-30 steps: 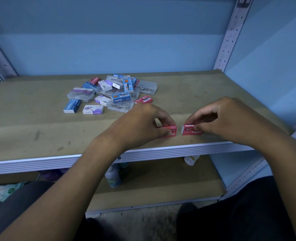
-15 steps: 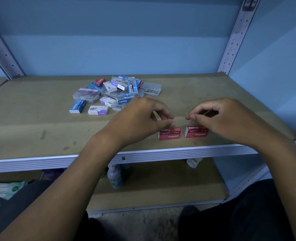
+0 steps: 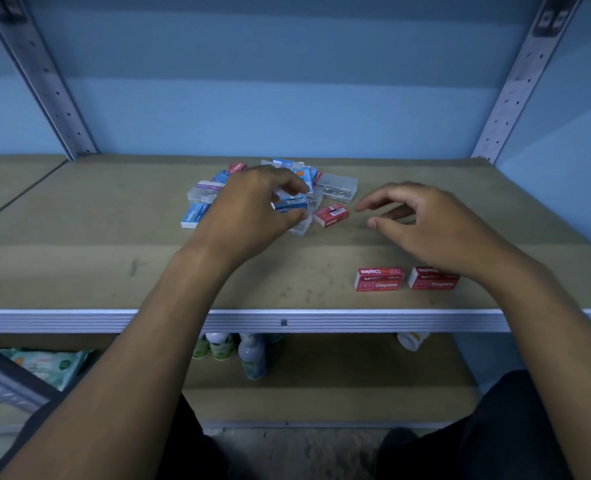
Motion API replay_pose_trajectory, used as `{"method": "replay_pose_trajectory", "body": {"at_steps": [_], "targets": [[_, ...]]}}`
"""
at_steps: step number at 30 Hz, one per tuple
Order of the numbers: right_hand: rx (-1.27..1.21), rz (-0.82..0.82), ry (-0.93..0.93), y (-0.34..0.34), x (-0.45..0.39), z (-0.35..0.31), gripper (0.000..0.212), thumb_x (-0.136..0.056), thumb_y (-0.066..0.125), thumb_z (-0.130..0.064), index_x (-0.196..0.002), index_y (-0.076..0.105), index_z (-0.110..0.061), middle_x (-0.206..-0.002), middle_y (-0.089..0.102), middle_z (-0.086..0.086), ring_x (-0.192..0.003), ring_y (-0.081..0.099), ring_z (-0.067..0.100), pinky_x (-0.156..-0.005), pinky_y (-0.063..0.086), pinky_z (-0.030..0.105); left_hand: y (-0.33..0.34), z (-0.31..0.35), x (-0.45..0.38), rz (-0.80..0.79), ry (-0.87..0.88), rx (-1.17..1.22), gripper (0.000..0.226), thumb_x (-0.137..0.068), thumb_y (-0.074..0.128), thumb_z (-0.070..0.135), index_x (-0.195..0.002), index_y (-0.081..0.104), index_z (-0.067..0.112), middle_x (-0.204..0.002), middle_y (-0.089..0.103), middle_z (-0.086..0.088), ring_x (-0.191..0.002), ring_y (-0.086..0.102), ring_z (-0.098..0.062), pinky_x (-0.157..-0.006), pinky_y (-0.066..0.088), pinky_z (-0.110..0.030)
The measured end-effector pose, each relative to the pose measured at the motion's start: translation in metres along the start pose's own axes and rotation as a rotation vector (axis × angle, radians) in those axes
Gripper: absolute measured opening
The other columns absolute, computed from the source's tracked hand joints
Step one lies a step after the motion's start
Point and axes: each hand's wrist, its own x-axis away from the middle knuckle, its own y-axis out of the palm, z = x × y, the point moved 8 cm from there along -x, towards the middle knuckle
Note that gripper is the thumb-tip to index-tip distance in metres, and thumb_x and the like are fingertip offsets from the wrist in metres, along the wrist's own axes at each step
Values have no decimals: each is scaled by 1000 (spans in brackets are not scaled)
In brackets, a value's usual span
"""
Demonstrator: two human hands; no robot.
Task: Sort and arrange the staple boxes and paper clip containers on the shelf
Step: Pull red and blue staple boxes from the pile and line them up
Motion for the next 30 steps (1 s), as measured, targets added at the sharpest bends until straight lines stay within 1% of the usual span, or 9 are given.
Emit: {"method": "replay_pose_trajectory", "body": {"at_steps": [3,7,9,13,16,21,23,25,30], "targets": [[-34,-15,-6,10,-17,-2,31,-91,72,-33,-118,66,-46,-126,60,-19,-99,63,-10,-74,43,-1,-5,-11,-1,-4,-27,-19,29,-79,78,27,-107,72,26,-106,69,13,-87,61,-8,-77,41,-15],[-61,-18,-22,21,-41,-5,45,-88,75,-30,-125,59,-50,-136,52,-15,-113,60,5,-90,51,22,-5,-26,-3,-3,-75,-14,33,-78,79,26,-110,70,25,-106,65,10,-95,57,-11,-81,41,-19],[-32,-29,-19,26,-54,-5,49,-87,76,-31,-127,57,-51,-135,50,-14,-116,57,7,-93,51,27,-2,-34,-5,-12,-96,-23,35,-77,79,26,-111,69,24,-104,63,10,-94,54,-10,-81,40,-20],[39,-90,-52,43,-80,-3,55,-85,73,-28,-133,55,-48,-133,50,-15,-116,48,0,-90,38,13,4,-47,-10,-33,-146,-4,39,-75,81,31,-111,68,25,-108,63,7,-96,56,-10,-80,39,-19],[111,-132,-101,57,-94,-4,57,-87,69,-19,-137,54,-41,-142,50,-9,-129,44,4,-104,35,20,8,-57,-12,-36,-196,-14,40,-74,81,35,-111,69,27,-113,64,8,-113,56,-8,-83,37,-17],[172,-129,-145,66,-107,-3,55,-94,60,-9,-142,52,-34,-153,44,-4,-145,35,12,-118,29,30,16,-61,-14,-73,-237,-16,42,-76,79,36,-117,68,29,-114,66,8,-98,56,-7,-77,35,-14],[183,-121,-146,68,-109,-3,52,-96,58,-10,-141,54,-36,-155,43,-5,-147,32,11,-115,26,24,20,-60,-16,-92,-249,-16,43,-78,77,36,-119,67,29,-117,66,8,-106,57,-9,-82,38,-18],[180,-113,-160,68,-110,-6,46,-95,59,-9,-134,60,-34,-149,50,-6,-139,41,12,-106,28,18,23,-58,-17,-106,-251,-21,40,-79,76,37,-117,69,27,-117,66,7,-109,57,-11,-86,42,-21],[162,-103,-162,66,-107,-14,34,-87,69,-15,-113,70,-38,-120,59,-2,-112,53,14,-92,39,24,27,-57,-20,-121,-232,-35,33,-80,75,36,-112,73,28,-110,69,8,-103,59,-11,-80,42,-20]]}}
